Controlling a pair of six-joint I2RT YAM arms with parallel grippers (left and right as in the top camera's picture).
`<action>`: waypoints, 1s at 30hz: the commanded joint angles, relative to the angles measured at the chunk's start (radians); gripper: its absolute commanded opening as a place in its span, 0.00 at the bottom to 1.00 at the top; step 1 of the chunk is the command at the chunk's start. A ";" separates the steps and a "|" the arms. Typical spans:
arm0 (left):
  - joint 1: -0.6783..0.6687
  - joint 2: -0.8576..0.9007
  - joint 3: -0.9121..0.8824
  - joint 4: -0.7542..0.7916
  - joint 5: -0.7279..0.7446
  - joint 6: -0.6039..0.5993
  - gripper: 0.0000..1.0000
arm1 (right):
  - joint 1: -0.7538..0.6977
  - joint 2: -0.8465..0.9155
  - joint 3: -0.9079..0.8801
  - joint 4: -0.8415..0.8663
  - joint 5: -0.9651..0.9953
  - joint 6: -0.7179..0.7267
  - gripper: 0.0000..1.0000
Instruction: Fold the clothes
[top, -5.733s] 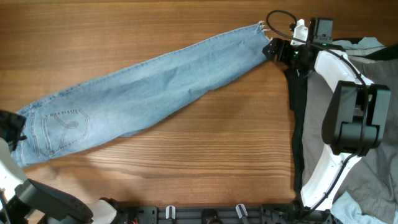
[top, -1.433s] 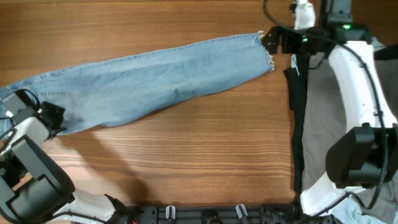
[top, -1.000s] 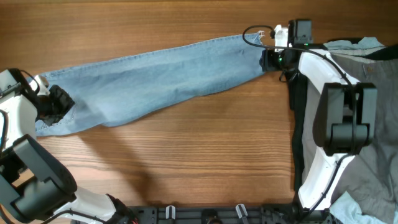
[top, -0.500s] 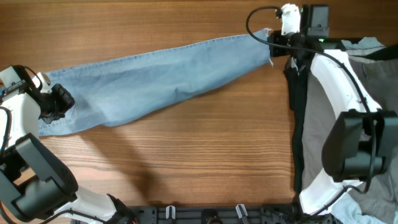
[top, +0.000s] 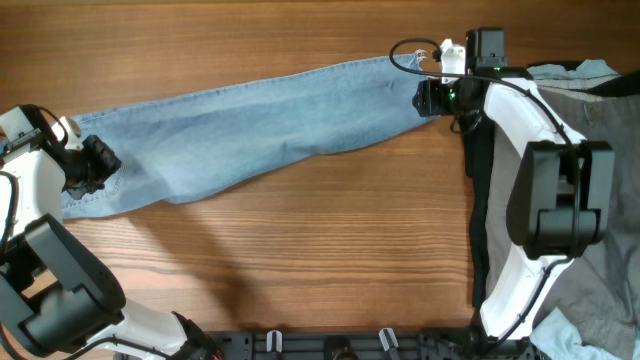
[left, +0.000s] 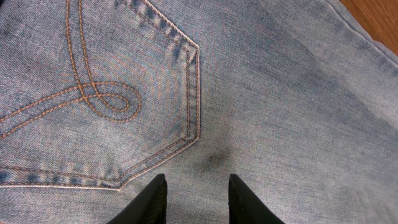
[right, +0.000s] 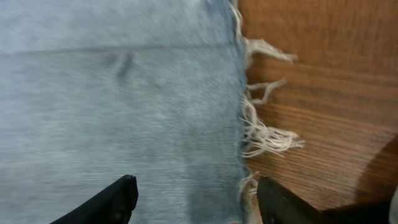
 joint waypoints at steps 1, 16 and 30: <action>-0.005 0.004 0.008 0.000 -0.006 0.012 0.32 | -0.005 0.036 -0.002 -0.024 0.036 0.011 0.59; -0.005 0.004 0.008 -0.005 -0.006 0.012 0.51 | 0.159 -0.389 -0.002 0.105 -0.337 -0.088 0.05; -0.005 0.004 0.008 0.001 -0.006 0.004 0.54 | -0.021 0.078 -0.002 0.356 -0.055 -0.068 0.73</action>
